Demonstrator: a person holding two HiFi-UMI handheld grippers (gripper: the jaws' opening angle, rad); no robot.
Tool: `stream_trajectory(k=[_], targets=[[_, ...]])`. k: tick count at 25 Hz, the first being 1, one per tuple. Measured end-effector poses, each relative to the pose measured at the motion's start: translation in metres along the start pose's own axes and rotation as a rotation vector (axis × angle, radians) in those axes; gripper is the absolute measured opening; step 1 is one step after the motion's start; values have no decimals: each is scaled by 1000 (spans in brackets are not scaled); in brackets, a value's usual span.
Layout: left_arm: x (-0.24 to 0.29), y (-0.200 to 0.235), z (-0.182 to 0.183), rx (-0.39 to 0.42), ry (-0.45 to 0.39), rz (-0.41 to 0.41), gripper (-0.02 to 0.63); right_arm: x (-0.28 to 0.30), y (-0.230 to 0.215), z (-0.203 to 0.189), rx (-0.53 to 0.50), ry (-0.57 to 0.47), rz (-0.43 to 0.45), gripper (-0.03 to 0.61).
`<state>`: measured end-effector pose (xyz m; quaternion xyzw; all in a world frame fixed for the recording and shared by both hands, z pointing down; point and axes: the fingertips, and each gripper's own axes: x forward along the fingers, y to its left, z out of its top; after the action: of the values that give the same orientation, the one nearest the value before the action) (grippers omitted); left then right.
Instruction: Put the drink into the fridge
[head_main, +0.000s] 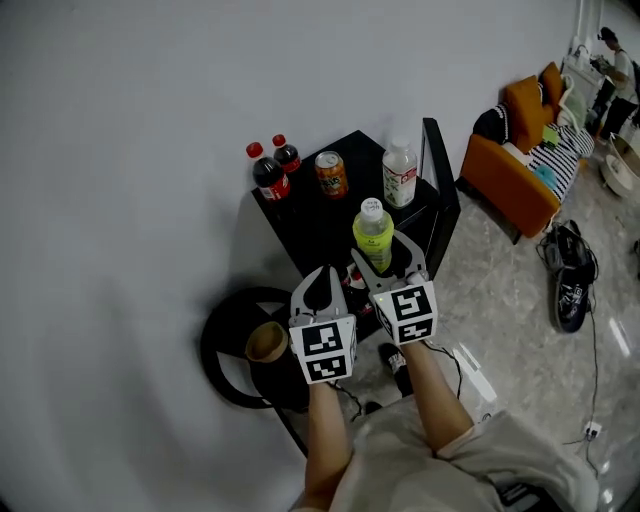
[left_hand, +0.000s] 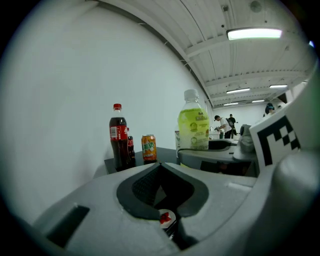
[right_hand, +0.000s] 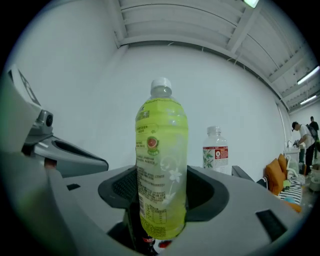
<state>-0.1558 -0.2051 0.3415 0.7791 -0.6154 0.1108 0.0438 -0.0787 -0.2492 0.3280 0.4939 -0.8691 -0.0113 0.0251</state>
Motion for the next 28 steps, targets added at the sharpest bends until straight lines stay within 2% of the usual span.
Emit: stream_trajectory(k=[5,9,14,17,21,25,28], targets=[[-22,-36,-40,-7,62,-61,9,-52,17,-37,33,38,-1,267],[-28,-63,-74,-63,80,-94,9,-83,20,-77,-1,95,11,267],[-13,-82,-114,-39,136,-111,9,-88,18,-131,2,152,76,267],[5,-87,-135,-54,148,-81,9,-68,11,-163,-10,158,140,267],[42,-90,-178,-118,172,-3,9,-39,-1,-210,-2,160,236,267],[84,-95,-218,-192,167,82,9,-5,-27,-257,20,151,303,267],[110,-90,-242,-207,161,150,9,26,-39,-286,30,124,335,267]])
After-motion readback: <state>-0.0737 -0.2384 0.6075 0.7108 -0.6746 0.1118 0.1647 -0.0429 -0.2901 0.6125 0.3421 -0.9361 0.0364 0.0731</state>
